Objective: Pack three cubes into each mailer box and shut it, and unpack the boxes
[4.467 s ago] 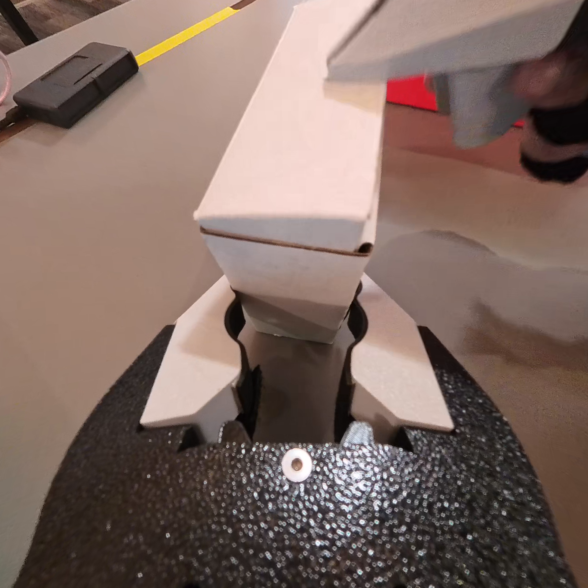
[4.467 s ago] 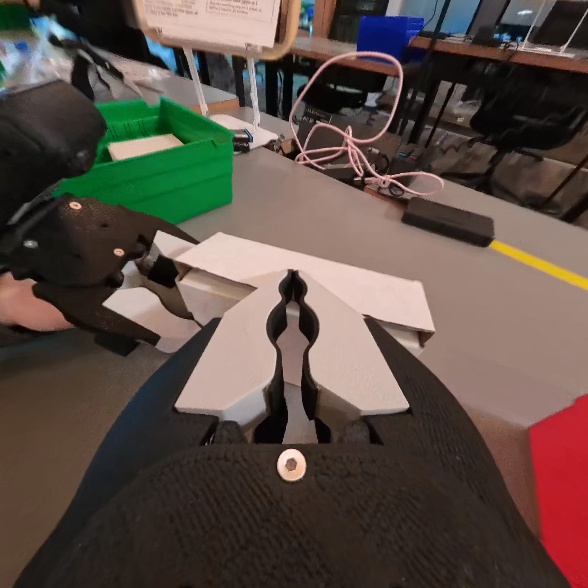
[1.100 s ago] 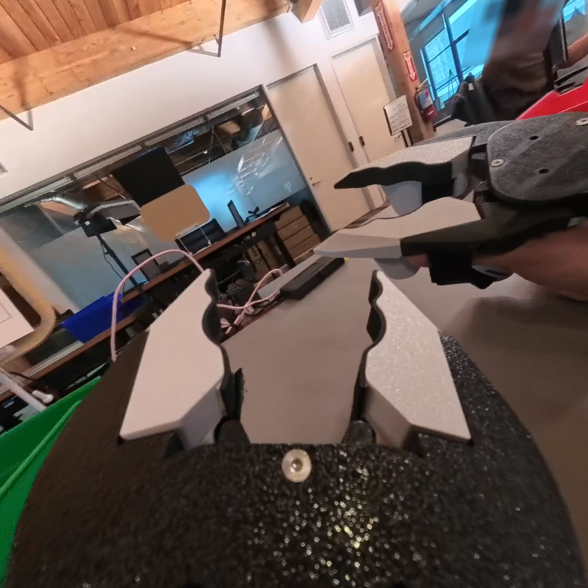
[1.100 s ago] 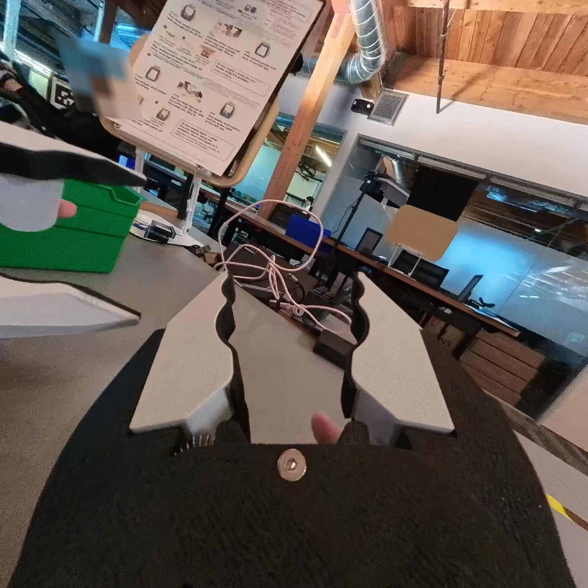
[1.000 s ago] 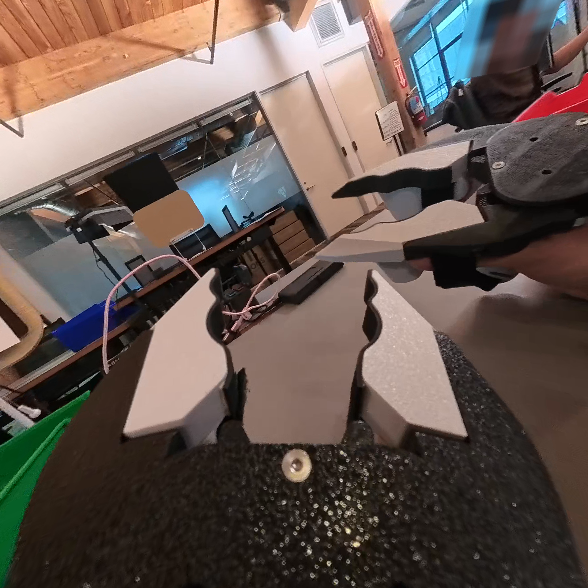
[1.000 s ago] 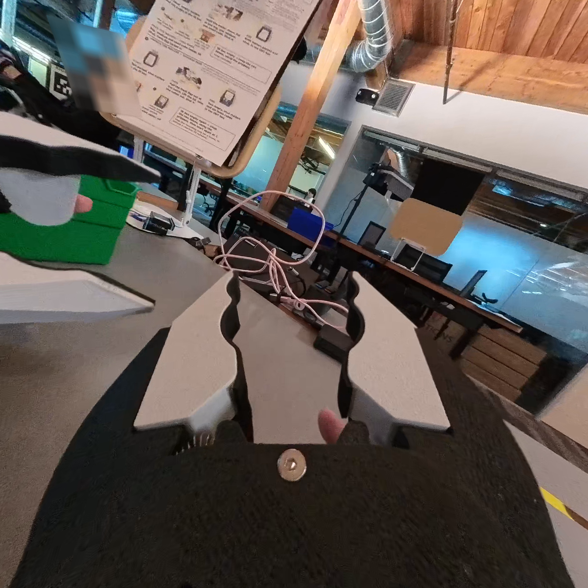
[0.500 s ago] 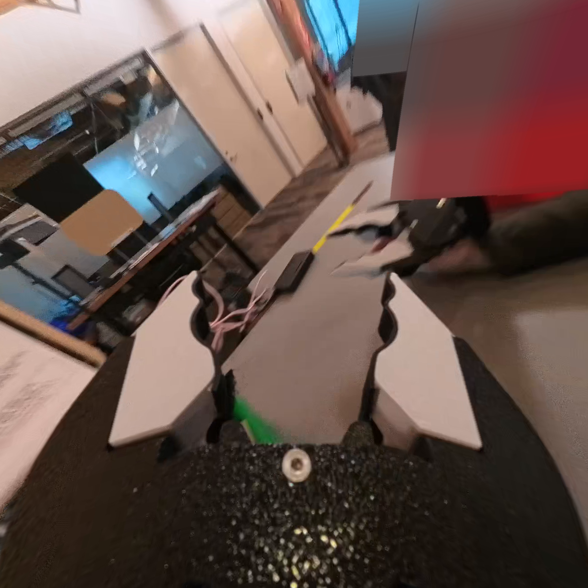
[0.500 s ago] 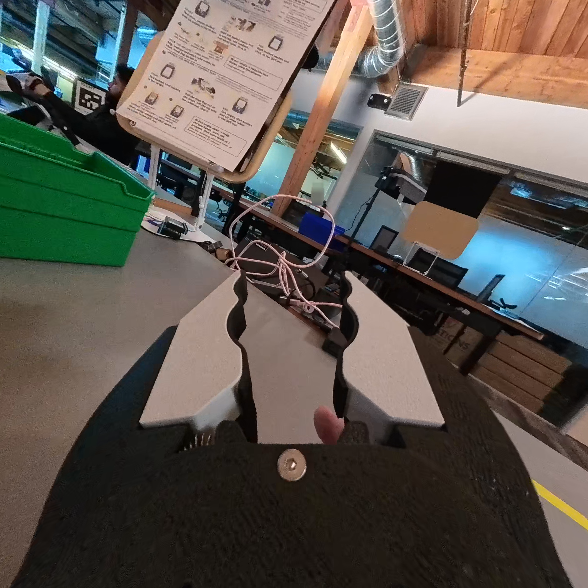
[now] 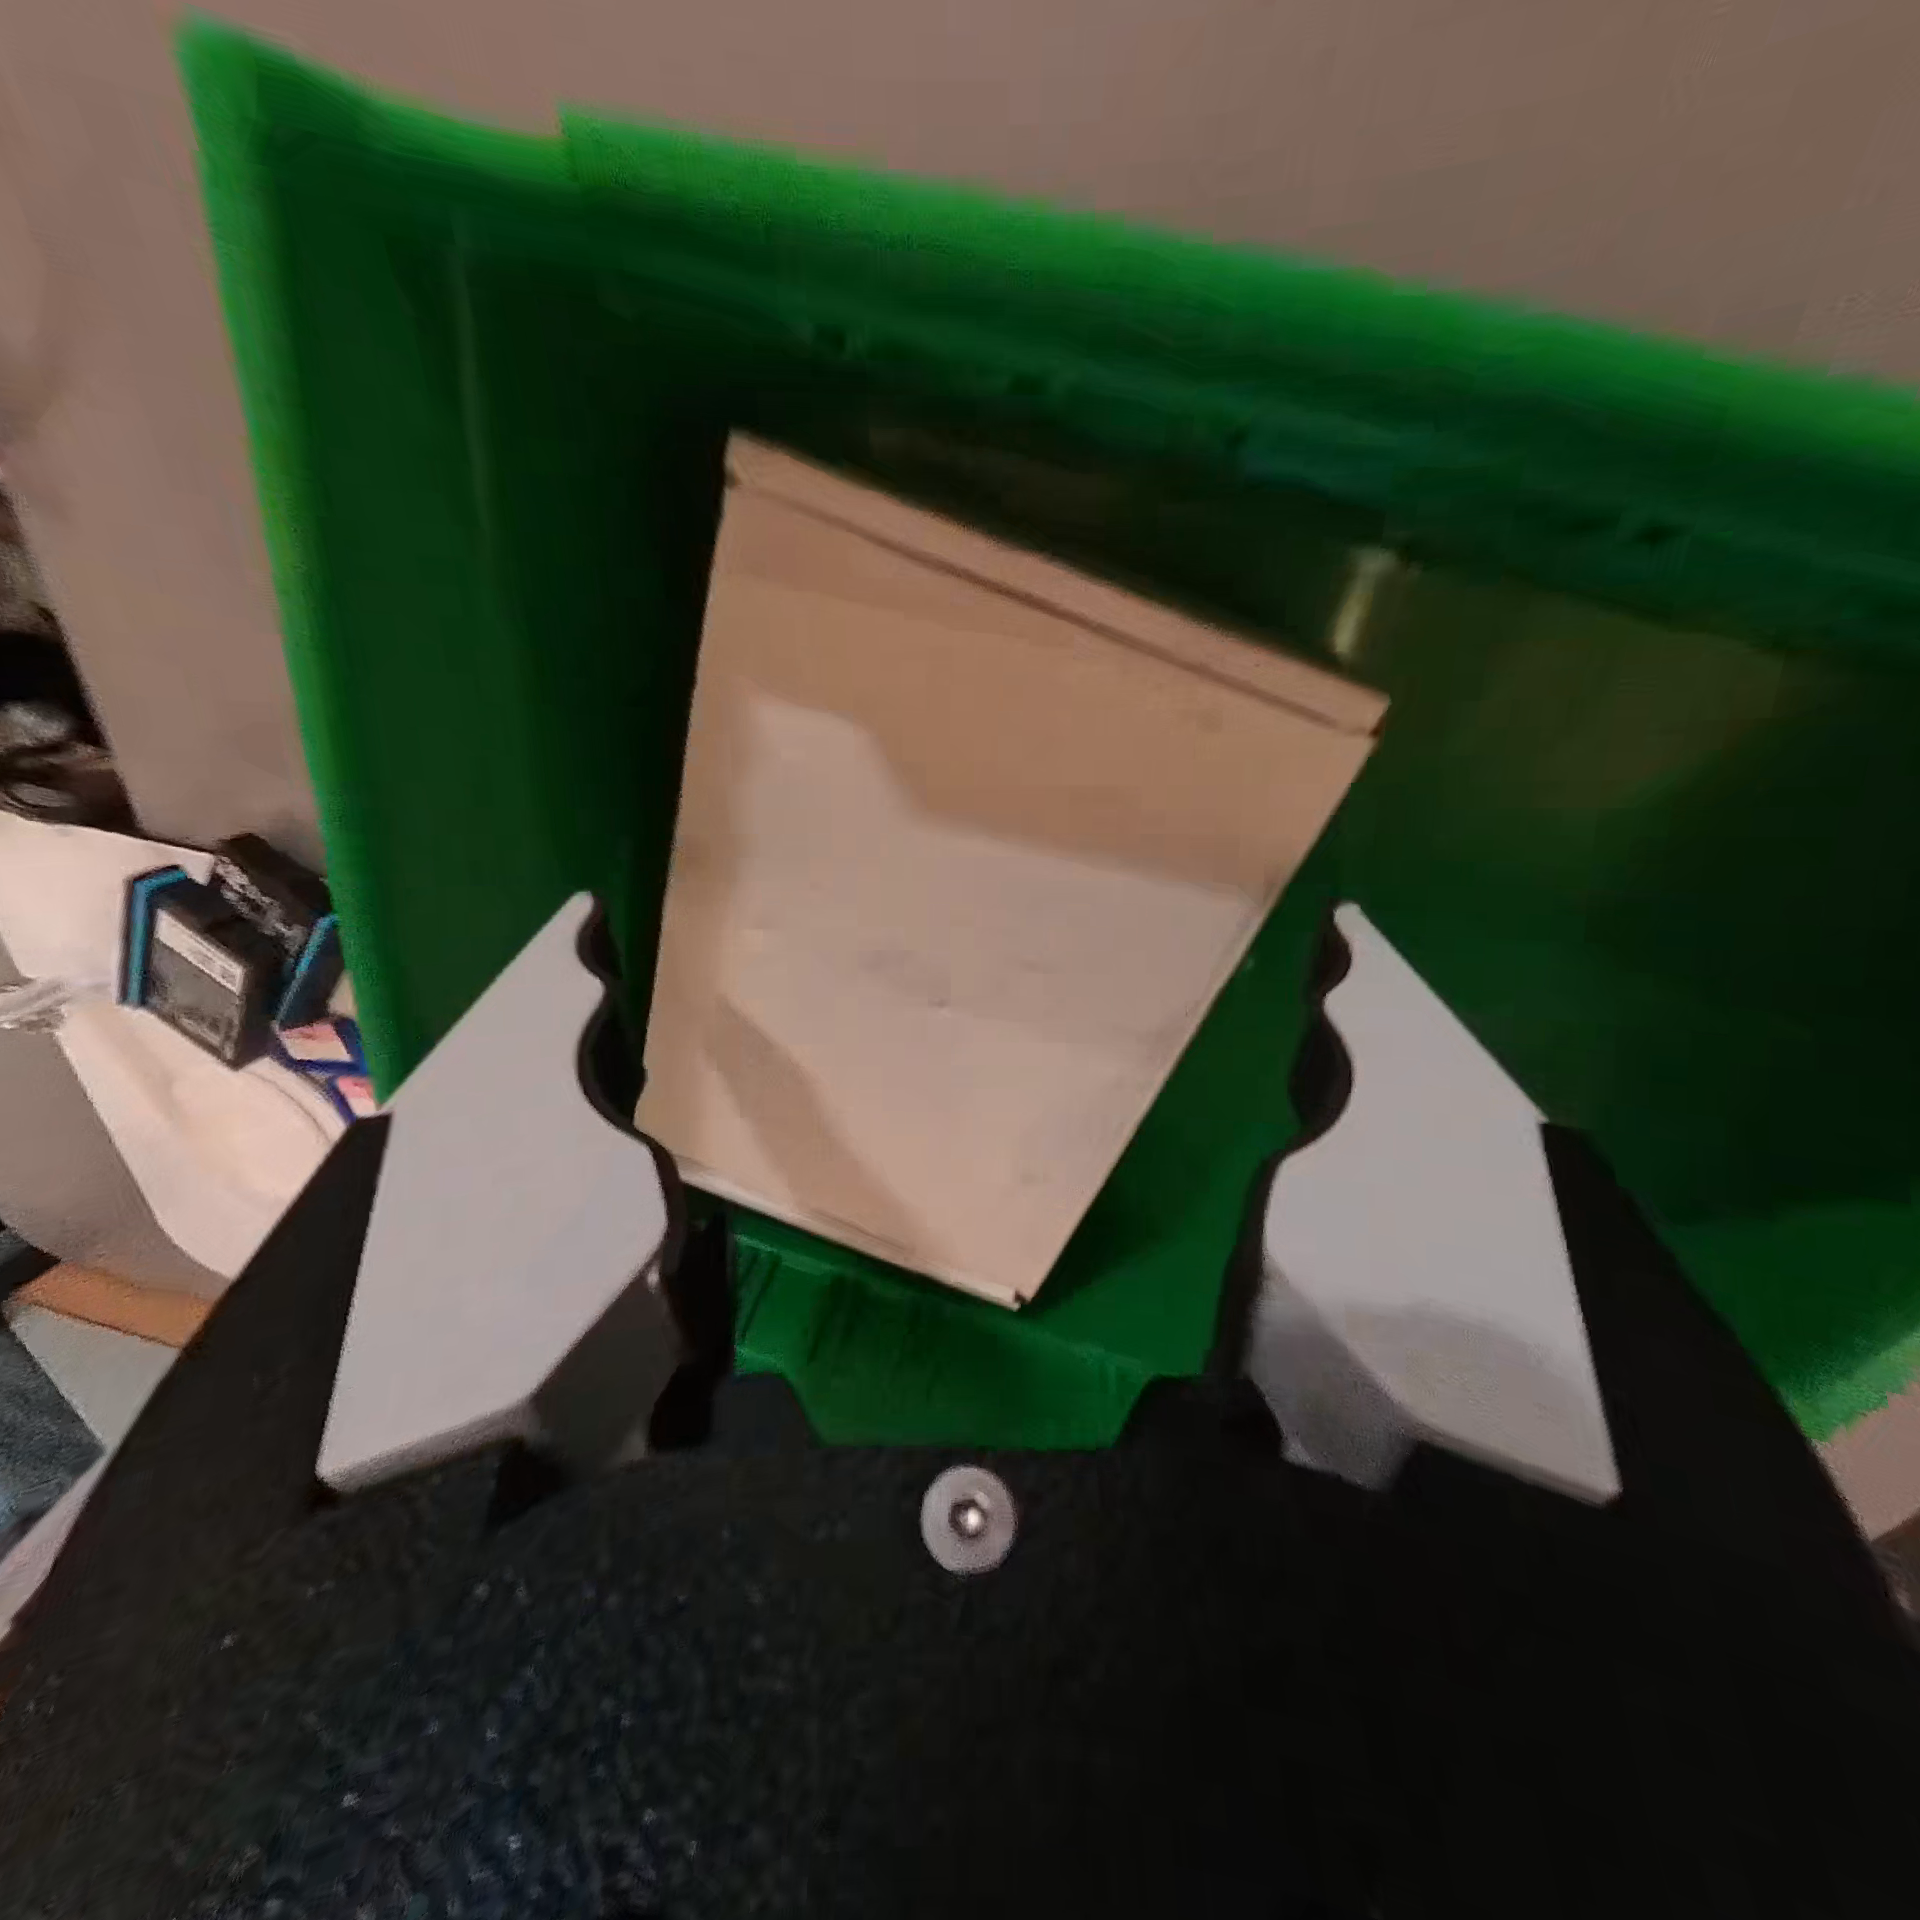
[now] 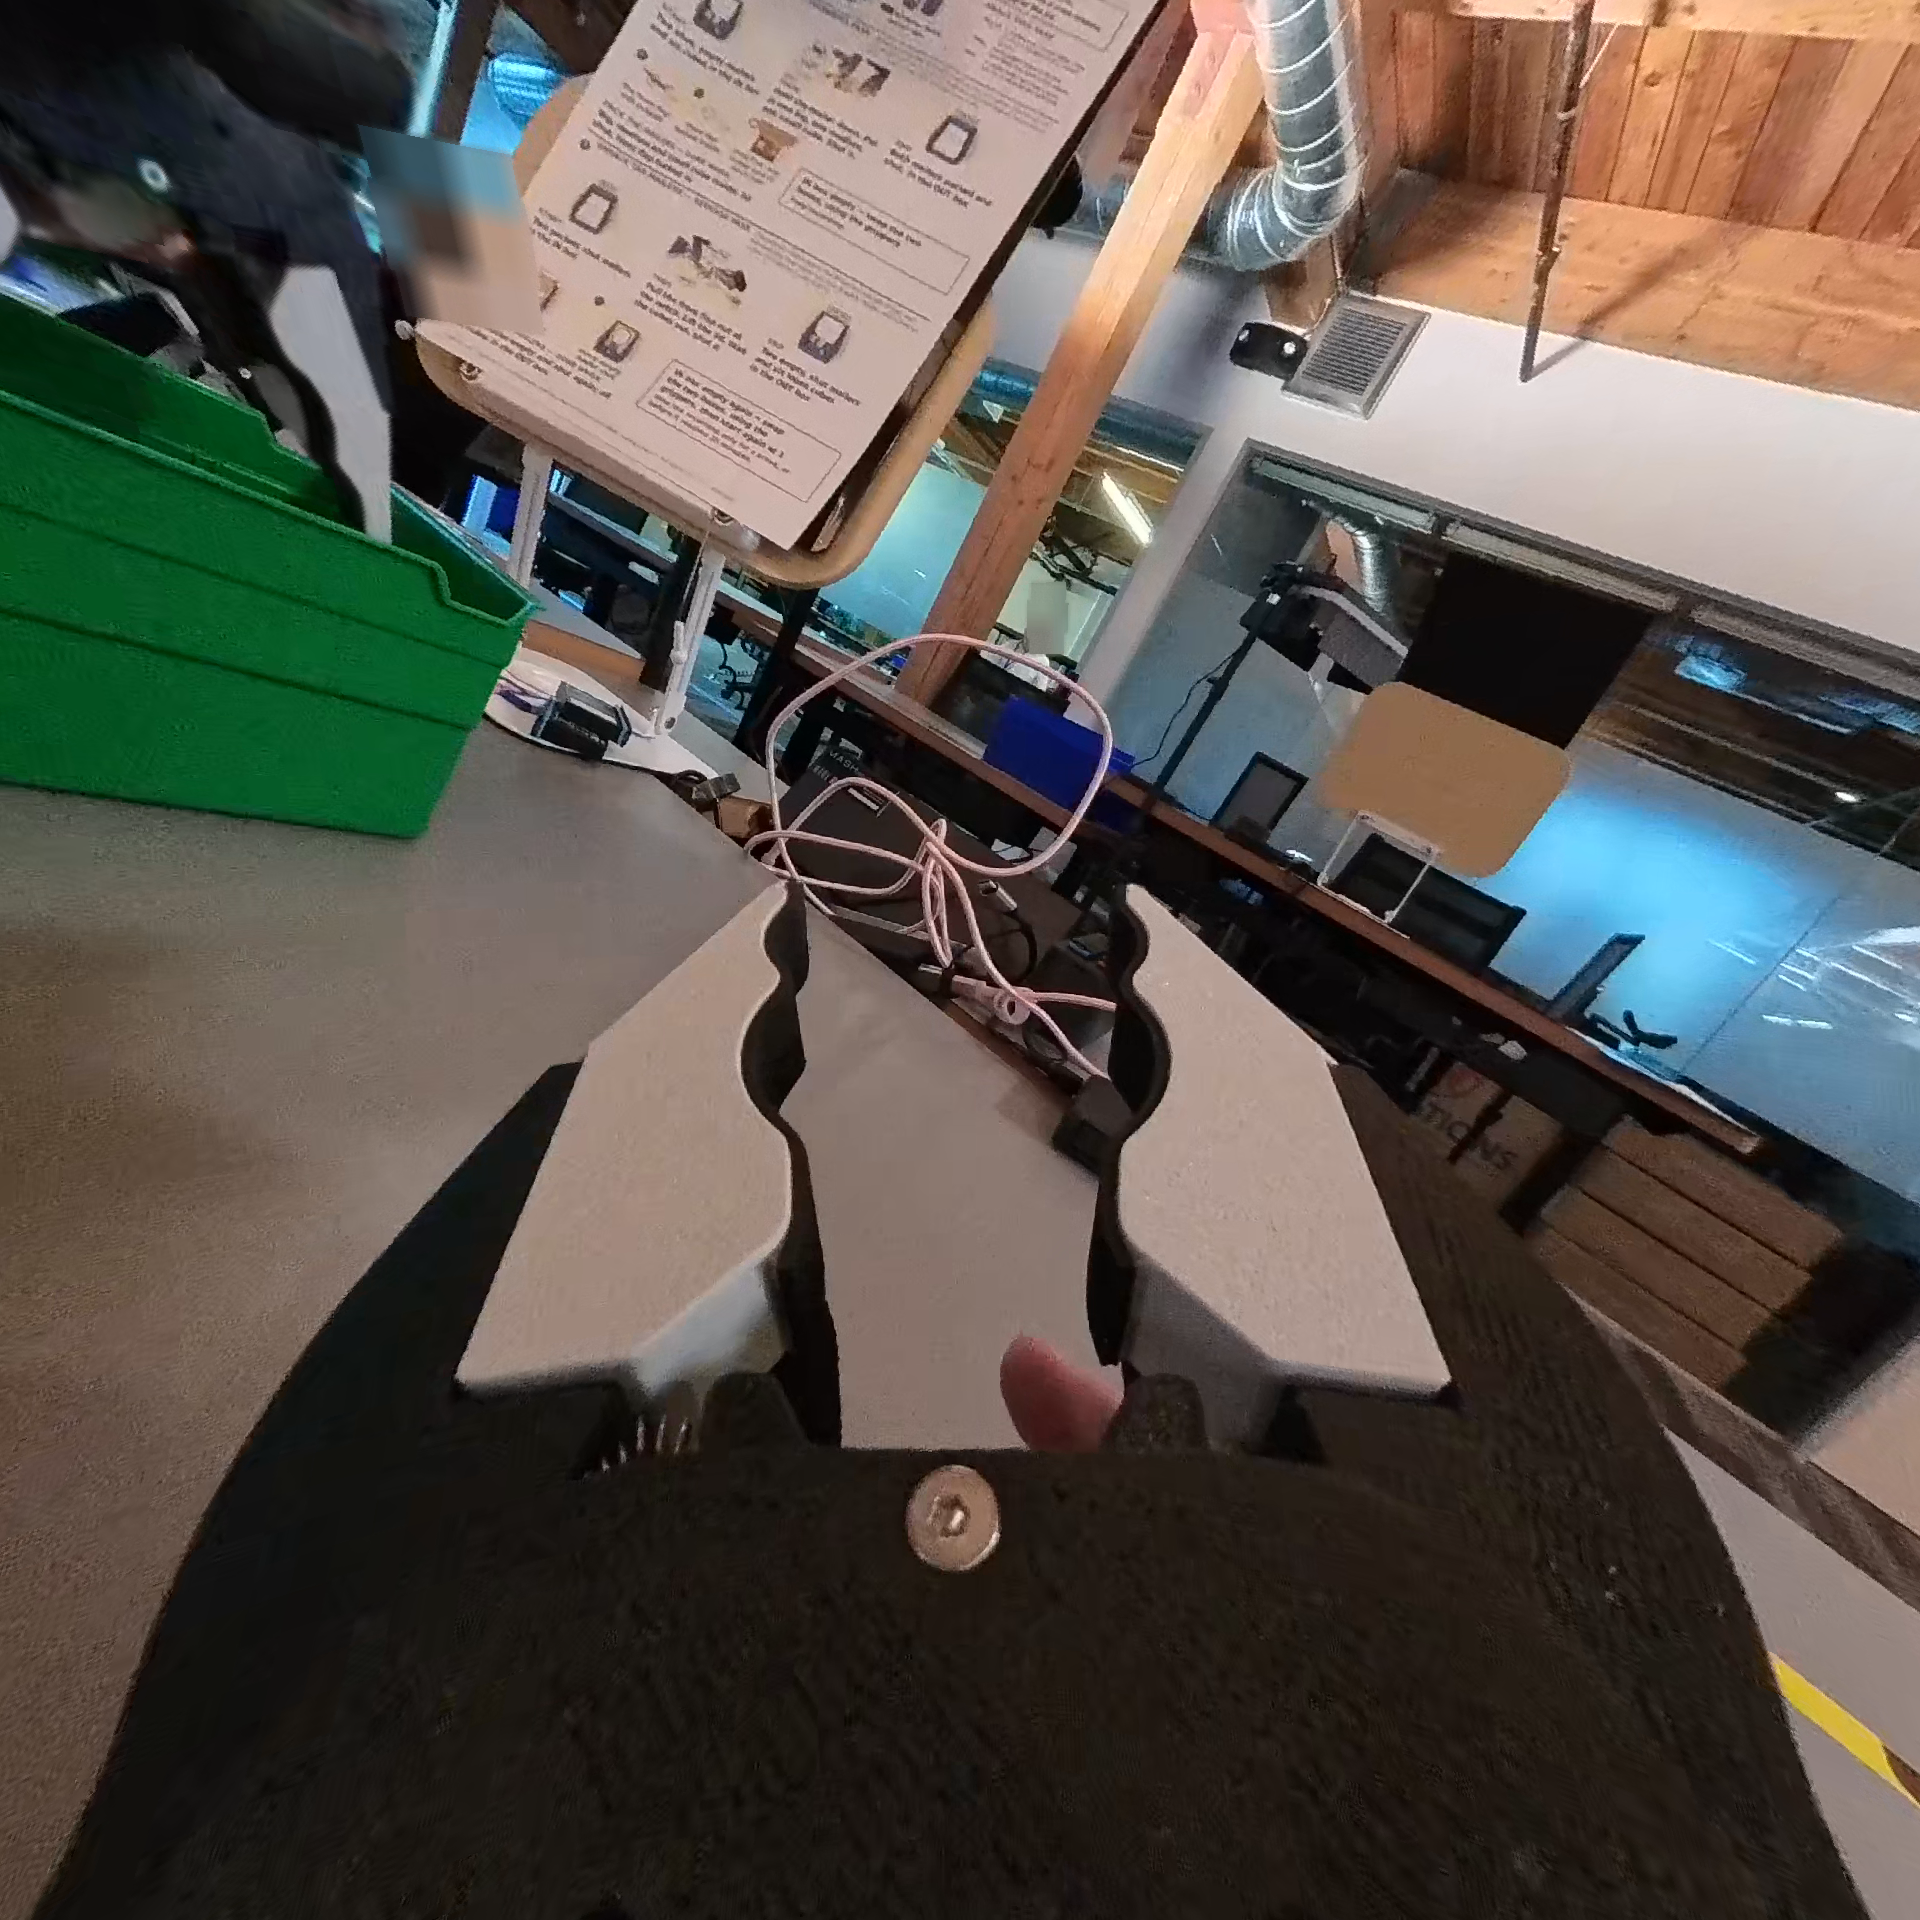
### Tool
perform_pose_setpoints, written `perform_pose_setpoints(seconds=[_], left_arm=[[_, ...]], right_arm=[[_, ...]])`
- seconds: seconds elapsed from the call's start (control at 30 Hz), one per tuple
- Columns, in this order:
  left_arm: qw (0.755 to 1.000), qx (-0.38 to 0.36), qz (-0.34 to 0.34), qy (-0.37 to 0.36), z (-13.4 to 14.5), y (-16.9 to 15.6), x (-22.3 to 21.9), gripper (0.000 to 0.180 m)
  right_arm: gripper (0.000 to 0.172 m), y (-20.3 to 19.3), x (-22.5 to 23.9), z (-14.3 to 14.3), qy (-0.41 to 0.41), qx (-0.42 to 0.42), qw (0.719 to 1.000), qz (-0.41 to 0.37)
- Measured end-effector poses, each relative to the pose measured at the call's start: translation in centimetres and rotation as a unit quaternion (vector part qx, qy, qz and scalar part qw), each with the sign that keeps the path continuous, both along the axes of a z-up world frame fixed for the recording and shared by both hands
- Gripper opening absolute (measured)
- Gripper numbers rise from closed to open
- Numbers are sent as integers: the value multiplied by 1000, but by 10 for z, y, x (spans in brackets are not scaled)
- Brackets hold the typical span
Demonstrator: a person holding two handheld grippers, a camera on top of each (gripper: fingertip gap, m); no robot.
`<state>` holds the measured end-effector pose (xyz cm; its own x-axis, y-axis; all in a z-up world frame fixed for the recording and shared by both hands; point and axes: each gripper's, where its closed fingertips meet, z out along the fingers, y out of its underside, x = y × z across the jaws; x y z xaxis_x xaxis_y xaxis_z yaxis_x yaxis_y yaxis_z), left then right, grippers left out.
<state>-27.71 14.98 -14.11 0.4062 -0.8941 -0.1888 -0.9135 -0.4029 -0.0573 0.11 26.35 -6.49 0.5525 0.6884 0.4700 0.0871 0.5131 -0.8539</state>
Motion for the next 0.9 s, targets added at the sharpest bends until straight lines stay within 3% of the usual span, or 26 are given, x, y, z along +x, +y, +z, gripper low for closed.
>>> perform_pose_setpoints(seconds=[0.3,0.47,0.57,0.73,0.9], left_arm=[[998,-52,-28,14,-21,-2,-17,129],[996,-88,0,-25,-13,-13,-7,120],[997,-65,-10,-39,-20,-7,-6,131],[995,-89,-39,8,-45,-17,-18,149],[995,-83,-35,33,-40,-20,-24,144]], right_arm=[[57,-6,-10,-8,-27,1,999,20],[57,-7,-12,-9,-32,4,999,22],[57,-8,-13,-10,-36,7,999,26],[57,-10,-15,-12,-42,11,999,30],[56,-11,-15,-12,-44,12,998,32]])
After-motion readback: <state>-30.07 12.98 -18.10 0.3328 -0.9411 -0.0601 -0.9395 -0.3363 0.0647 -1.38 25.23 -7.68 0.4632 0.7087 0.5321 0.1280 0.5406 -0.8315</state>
